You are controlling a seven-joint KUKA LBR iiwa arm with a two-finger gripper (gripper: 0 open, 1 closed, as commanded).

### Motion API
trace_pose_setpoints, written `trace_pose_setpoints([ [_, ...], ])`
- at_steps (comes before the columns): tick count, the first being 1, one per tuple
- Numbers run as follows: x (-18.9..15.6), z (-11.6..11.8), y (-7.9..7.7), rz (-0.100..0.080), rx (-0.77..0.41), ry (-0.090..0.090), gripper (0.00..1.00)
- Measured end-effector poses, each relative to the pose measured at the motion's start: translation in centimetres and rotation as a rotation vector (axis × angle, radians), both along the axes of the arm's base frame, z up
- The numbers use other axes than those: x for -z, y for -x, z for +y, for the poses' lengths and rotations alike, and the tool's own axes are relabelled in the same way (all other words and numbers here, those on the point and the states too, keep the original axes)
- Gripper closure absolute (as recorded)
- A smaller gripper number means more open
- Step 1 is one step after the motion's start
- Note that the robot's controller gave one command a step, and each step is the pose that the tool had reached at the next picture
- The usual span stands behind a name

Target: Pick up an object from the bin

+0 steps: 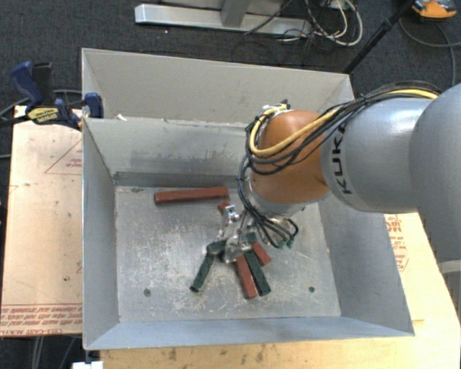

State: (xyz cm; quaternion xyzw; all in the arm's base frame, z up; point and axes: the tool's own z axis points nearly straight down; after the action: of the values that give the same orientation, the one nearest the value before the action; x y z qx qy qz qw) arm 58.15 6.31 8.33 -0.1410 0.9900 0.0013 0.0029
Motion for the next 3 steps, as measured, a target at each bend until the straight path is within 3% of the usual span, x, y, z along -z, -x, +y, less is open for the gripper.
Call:
trace_pose_setpoints([
  [2,-0.1,0.0,0.1,0.001,-0.001,0.0,1.0],
  [3,-0.8,-0.9,1.2,-0.017,-0.145,-0.005,1.0],
])
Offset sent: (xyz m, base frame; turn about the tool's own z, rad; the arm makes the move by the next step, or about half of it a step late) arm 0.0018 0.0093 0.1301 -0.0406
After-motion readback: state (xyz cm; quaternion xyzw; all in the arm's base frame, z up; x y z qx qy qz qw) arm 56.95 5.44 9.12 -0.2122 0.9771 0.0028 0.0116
